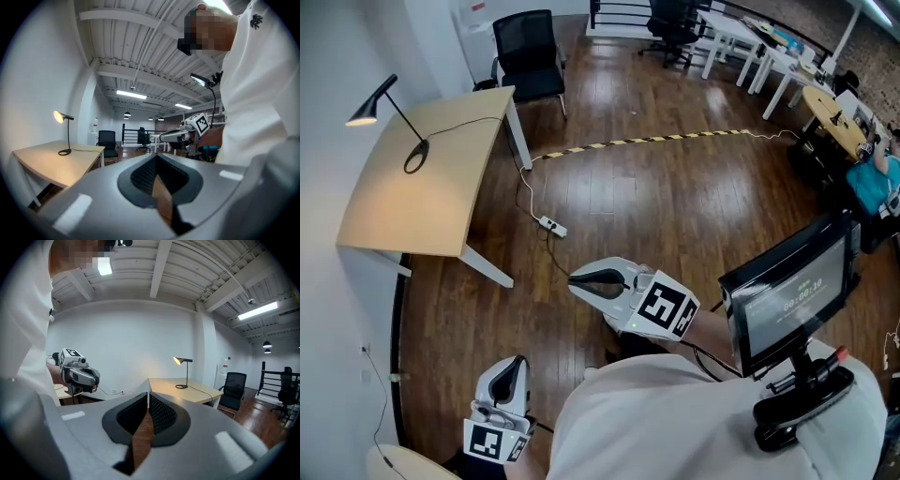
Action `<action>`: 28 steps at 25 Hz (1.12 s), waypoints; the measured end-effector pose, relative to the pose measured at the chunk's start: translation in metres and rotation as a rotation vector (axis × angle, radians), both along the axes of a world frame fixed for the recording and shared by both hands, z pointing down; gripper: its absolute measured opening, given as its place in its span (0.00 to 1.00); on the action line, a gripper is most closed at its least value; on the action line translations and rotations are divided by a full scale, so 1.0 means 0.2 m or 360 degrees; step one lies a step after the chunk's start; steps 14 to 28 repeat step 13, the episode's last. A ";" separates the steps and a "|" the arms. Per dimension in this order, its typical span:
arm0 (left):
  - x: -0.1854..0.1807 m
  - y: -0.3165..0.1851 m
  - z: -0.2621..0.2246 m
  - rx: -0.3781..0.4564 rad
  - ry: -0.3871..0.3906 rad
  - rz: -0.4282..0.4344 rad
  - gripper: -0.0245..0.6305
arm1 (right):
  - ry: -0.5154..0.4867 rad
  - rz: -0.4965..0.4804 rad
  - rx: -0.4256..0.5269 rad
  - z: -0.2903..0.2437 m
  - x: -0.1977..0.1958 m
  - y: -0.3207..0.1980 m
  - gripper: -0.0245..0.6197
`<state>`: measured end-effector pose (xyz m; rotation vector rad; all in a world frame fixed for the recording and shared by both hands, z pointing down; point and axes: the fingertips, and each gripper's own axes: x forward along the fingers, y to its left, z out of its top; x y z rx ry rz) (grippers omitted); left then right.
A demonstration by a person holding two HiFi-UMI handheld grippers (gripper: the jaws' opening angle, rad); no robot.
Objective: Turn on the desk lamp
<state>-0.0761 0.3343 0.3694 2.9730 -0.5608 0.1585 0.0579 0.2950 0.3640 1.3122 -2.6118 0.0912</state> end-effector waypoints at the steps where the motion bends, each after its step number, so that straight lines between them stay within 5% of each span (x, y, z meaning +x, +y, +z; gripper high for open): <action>1: 0.00 0.00 0.00 -0.0003 0.0000 0.0003 0.06 | 0.0002 -0.0001 -0.0001 0.00 0.00 0.00 0.05; 28: -0.03 0.01 0.03 -0.0013 -0.0006 -0.0009 0.06 | 0.0001 -0.0012 0.0009 0.01 -0.04 -0.02 0.05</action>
